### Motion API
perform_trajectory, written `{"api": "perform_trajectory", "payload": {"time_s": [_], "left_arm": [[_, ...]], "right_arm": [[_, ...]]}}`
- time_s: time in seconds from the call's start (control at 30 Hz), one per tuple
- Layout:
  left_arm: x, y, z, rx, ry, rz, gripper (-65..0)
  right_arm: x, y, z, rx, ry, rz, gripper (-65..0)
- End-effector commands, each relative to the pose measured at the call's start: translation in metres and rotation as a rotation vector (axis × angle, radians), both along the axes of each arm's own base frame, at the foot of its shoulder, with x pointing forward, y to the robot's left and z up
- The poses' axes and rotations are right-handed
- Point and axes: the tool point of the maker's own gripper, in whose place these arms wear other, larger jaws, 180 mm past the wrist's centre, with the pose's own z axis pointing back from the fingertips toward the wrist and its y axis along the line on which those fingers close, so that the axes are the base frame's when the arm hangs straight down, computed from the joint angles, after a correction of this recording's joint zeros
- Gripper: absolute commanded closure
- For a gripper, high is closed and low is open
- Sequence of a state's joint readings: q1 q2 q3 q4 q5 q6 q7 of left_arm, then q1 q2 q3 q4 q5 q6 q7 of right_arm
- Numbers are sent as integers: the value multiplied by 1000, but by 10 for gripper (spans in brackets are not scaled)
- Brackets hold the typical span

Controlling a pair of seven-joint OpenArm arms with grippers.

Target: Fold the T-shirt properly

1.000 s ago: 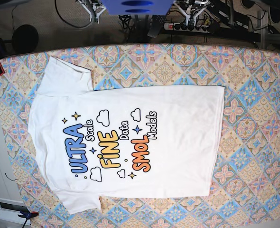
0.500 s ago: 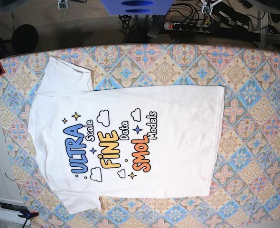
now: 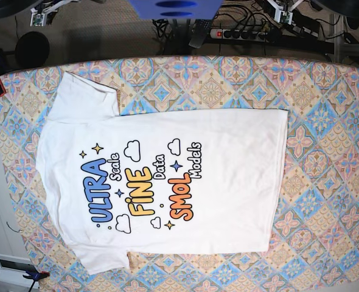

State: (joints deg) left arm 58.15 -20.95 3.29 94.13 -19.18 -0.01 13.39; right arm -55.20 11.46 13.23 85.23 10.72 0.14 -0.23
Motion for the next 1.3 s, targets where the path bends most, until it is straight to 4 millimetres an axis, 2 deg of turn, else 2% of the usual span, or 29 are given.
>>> {"api": "perform_trajectory", "payload": {"time_s": [0.0, 0.17, 0.3, 0.4, 0.47, 0.63, 0.77, 0.9, 1.03, 1.27], "left_arm": [[2, 4, 12, 10, -24, 7, -7], [48, -16, 55, -38, -179, -11, -7], [74, -25, 74, -59, -263, -20, -7], [101, -20, 85, -54, -340, 1, -8], [115, -14, 89, -64, -378, 58, -23], [160, 1, 103, -153, -476, 200, -139], [192, 4, 104, -262, -452, 296, -189], [217, 18, 93, -362, -435, 442, -194], [233, 30, 72, -425, -407, 555, -199], [251, 37, 44, -479, -374, 649, -215]], "right_arm": [[1, -1, 12, -13, -17, 14, 0], [41, 14, 47, -9, -126, 72, -2], [62, 25, 61, 9, -117, 83, -2], [68, 30, 66, 19, -91, 84, -2], [80, 32, 69, 23, -103, 83, -2], [107, 35, 69, 35, -132, 72, -2], [123, 35, 70, 41, -150, 63, -3], [133, 35, 69, 47, -143, 52, -3], [141, 35, 69, 52, -145, 46, -3], [143, 35, 69, 53, -147, 46, -3]]}}
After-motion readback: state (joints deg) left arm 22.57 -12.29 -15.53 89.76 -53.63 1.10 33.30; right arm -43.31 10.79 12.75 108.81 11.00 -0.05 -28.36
